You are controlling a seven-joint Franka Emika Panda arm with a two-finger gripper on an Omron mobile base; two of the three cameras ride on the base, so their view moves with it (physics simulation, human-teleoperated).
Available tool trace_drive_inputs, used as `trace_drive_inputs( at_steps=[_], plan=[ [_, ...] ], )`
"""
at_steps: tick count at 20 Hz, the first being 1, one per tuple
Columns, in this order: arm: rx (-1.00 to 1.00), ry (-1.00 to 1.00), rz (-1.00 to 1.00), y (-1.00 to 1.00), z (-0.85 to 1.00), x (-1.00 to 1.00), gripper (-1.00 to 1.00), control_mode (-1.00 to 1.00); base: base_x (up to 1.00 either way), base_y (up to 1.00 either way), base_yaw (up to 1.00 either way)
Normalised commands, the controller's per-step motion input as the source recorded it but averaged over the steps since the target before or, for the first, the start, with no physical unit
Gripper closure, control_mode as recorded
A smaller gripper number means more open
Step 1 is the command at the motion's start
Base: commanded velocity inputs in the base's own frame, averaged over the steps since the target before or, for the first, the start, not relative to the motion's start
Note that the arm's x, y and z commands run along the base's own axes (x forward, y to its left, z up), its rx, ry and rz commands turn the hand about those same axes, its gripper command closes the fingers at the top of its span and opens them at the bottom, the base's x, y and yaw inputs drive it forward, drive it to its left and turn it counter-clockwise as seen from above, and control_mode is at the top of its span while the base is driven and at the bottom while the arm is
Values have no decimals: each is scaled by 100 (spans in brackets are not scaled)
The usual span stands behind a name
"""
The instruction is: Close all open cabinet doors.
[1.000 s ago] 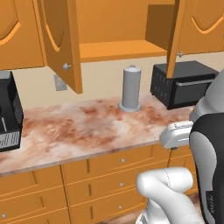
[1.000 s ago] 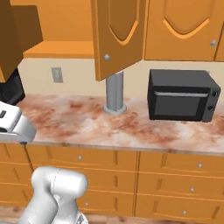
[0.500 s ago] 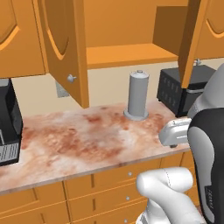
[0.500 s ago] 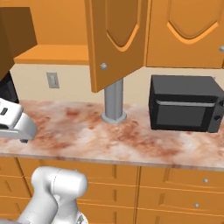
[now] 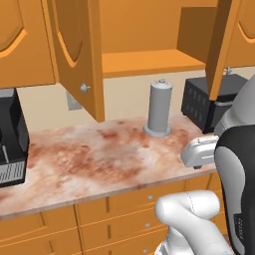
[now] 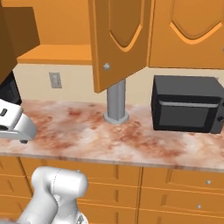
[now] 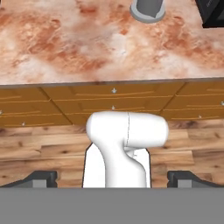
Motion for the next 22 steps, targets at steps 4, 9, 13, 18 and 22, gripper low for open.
trace_drive_inputs(
  at_steps=[4,9,13,18,22],
  plan=[
    [0,0,0,0,0,0,-100,100,-20,27,13],
    [0,0,0,0,0,0,-100,100,-1,6,9],
    [0,0,0,0,0,0,-100,-100,0,0,0],
    [0,0,0,0,0,0,-100,-100,0,0,0],
    [0,0,0,0,0,0,-100,-100,0,0,0]
  ],
)
